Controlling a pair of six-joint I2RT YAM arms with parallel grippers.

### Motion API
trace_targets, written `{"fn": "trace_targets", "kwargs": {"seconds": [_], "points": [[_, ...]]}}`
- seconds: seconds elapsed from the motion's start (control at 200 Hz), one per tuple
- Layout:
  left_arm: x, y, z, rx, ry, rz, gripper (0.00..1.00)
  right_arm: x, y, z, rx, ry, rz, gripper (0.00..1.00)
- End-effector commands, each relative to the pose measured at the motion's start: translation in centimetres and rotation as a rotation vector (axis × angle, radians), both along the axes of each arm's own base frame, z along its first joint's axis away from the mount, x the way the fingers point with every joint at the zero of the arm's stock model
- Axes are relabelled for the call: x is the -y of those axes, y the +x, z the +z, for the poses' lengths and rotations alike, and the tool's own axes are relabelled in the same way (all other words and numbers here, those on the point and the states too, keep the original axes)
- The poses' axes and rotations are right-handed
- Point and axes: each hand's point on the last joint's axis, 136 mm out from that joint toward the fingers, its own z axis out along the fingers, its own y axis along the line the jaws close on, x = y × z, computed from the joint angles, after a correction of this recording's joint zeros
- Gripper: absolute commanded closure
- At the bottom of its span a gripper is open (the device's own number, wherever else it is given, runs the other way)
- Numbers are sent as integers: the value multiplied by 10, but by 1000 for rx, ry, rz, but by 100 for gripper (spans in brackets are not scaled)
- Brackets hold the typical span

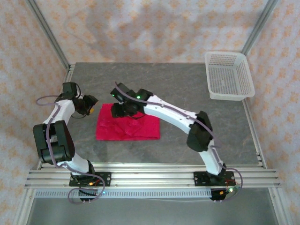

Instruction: Fold the inside-out t-shirt

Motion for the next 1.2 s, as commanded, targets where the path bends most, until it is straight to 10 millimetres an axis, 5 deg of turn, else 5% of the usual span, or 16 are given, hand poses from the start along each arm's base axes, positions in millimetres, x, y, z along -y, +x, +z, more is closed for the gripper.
{"fn": "trace_targets", "kwargs": {"seconds": [0.0, 0.115, 0.21, 0.38, 0.495, 0.595, 0.746, 0.916, 1.061, 1.191], "points": [[3, -15, -13, -31, 7, -11, 50, 56, 21, 17, 75, 25, -134, 56], [24, -19, -34, -68, -2, -69, 50, 90, 36, -24, -6, 81, -243, 76], [40, -18, -51, -104, 17, -115, 50, 100, 42, -57, -81, 106, -285, 92], [56, -11, -73, -137, 29, -132, 51, 120, 36, -129, -188, 29, -366, 97], [74, -5, -88, -151, 18, -157, 51, 171, 29, -178, -265, -112, -480, 100], [99, 1, -96, -148, -1, -193, 51, 224, 21, -200, -296, -214, -566, 100], [111, 3, -81, -156, 9, -270, 51, 267, 17, -197, -288, -235, -622, 100], [97, -2, -15, -46, 167, -348, 48, 244, 25, -157, -262, -88, -569, 95], [149, -4, 30, 151, 137, -533, 57, 236, 35, -113, -185, 8, -555, 90], [200, -12, 38, 205, 109, -683, 58, 236, 40, -89, -133, 32, -549, 87]]}}
